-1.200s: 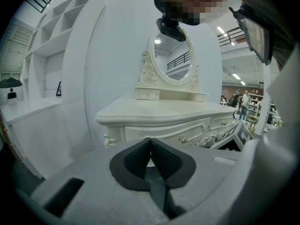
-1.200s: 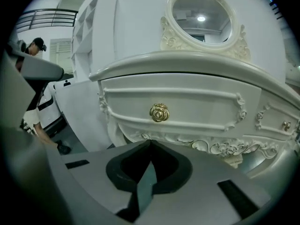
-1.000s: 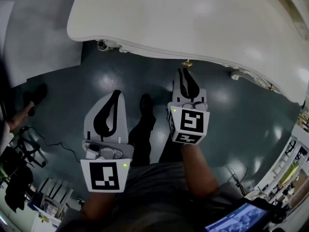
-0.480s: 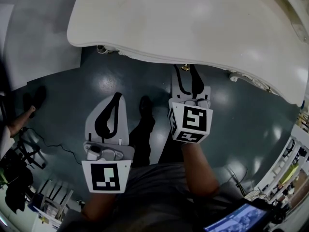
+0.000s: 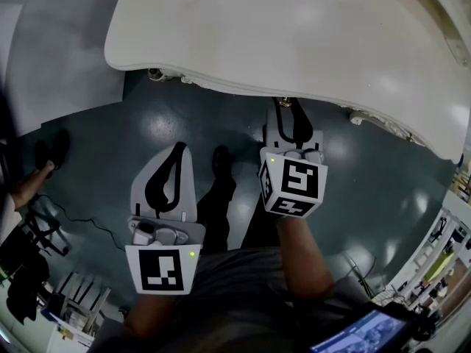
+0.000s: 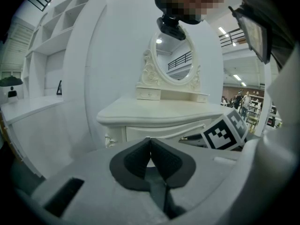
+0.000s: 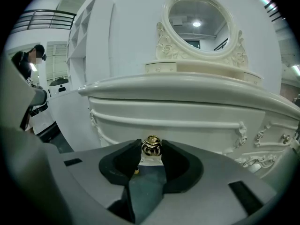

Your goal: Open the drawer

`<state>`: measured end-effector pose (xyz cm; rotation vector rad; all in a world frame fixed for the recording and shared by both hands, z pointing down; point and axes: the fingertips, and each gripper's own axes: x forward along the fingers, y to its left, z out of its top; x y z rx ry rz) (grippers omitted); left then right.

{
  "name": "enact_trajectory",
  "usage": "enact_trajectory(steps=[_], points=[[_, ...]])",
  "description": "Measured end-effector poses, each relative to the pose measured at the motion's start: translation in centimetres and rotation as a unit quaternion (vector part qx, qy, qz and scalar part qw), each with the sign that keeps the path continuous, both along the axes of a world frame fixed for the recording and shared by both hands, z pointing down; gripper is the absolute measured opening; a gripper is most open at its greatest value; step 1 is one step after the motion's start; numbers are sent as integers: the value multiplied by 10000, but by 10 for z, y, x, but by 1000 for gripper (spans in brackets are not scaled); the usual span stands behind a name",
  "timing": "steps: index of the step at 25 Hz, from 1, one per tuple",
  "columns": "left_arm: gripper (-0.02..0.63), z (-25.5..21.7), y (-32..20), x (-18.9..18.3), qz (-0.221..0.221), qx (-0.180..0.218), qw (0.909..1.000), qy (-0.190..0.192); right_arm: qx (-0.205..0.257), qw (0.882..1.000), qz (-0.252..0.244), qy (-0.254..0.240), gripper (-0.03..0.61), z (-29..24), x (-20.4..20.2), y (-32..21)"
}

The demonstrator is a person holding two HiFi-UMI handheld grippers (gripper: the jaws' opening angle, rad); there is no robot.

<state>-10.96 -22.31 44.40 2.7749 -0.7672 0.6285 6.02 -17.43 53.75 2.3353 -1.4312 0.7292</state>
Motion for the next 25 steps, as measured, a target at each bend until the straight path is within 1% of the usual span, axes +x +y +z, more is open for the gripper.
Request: enact_trajectory(steps=[7, 14, 20, 25], points=[[15, -3, -2, -9, 22, 18, 10000, 48, 11, 10000, 30, 36, 132, -2, -12, 5], [15, -7, 1, -12, 142, 60, 9998, 123, 44, 9999, 104, 15, 130, -2, -19, 11], [15, -12, 9, -9, 295, 110, 9993, 179, 69, 9998, 161, -9, 129, -3, -22, 20], [15, -11, 14, -6, 407, 135, 9989, 209, 91, 9999, 120, -59, 129, -2, -32, 22]])
